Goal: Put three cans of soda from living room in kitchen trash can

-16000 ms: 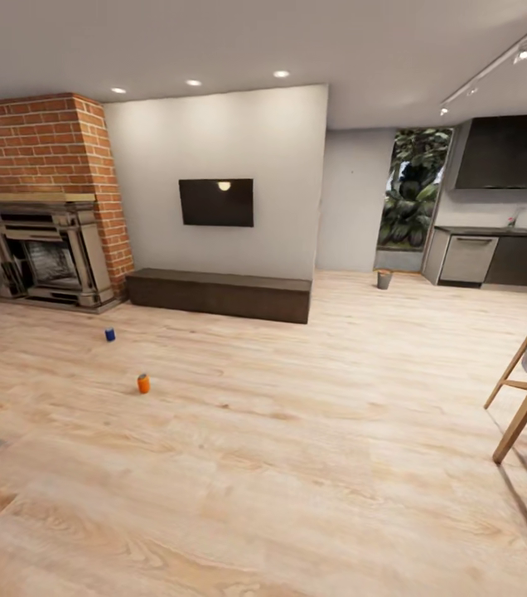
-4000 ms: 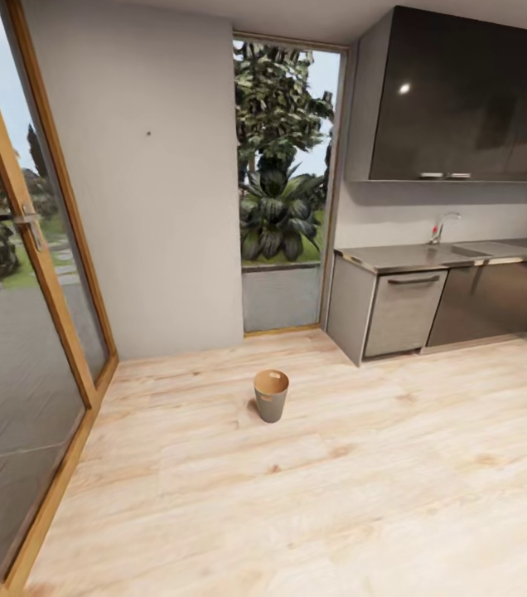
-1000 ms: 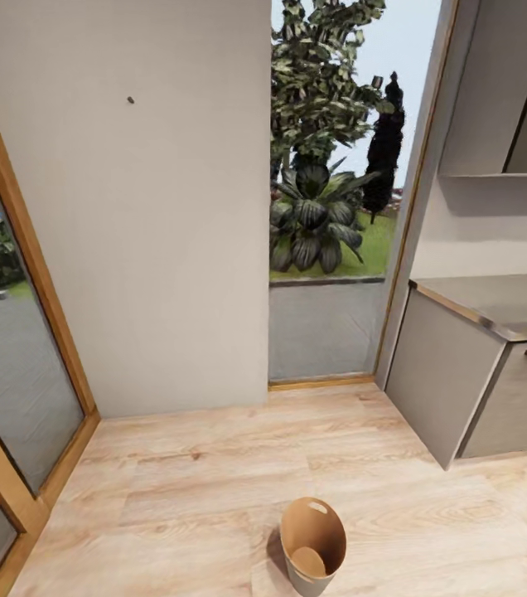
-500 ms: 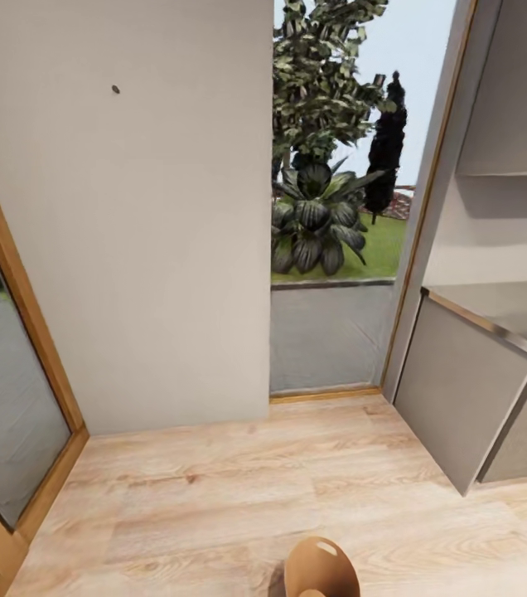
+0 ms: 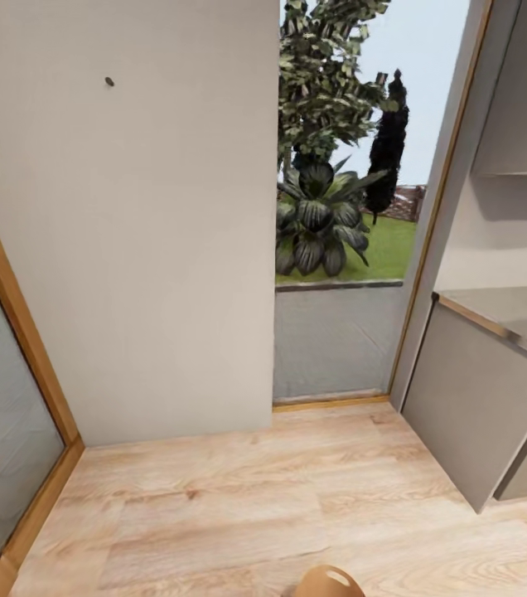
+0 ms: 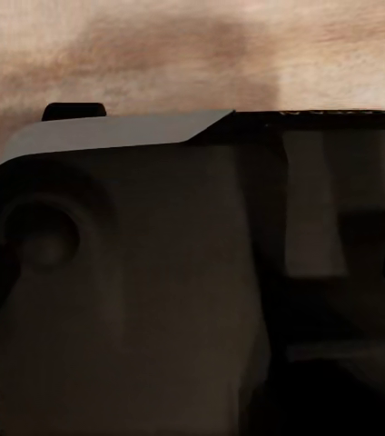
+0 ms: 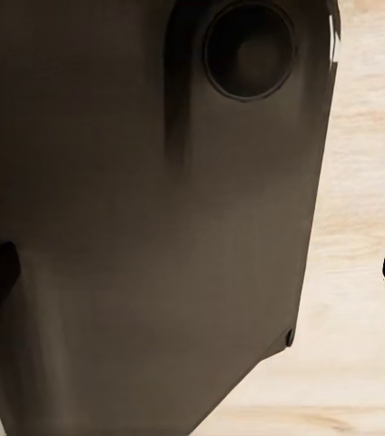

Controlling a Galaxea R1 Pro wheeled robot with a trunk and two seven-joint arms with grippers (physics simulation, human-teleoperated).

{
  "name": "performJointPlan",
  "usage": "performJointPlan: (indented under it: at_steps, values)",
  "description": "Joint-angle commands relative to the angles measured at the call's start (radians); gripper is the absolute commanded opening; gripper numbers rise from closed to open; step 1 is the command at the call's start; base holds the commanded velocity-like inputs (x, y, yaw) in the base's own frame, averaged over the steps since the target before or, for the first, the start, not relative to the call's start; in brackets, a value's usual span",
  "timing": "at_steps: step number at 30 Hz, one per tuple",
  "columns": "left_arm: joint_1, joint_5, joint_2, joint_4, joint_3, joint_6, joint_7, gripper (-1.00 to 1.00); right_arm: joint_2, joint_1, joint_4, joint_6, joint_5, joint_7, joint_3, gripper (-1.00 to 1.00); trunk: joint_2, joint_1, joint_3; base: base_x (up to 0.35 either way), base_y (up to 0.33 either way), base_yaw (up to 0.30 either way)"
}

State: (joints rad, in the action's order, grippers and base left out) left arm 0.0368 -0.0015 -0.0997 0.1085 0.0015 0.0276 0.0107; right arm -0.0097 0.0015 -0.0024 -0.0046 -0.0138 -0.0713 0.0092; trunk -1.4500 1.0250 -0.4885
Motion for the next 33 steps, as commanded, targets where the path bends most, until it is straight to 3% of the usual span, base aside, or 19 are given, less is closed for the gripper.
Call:
performJointPlan:
  at_steps: [1,19,33]
  values:
    - [0.0,0.0,0.0,0.0,0.0,0.0,0.0,1.0,0.0,0.0,0.0,0.0,0.0,0.0,0.0,1.0,0.0,0.0,0.0,0.267,0.002,0.0]
    - [0.0,0.0,0.0,0.002,0.0,0.001,0.0,1.0,0.0,0.0,0.0,0.0,0.0,0.0,0.0,1.0,0.0,0.0,0.0,0.225,0.0,0.0]
    - [0.0,-0.001,0.001,0.008,0.0,0.007,0.0,1.0,0.0,0.0,-0.001,0.0,0.0,0.0,0.0,1.0,0.0,0.0,0.0,-0.049,0.0,0.0]
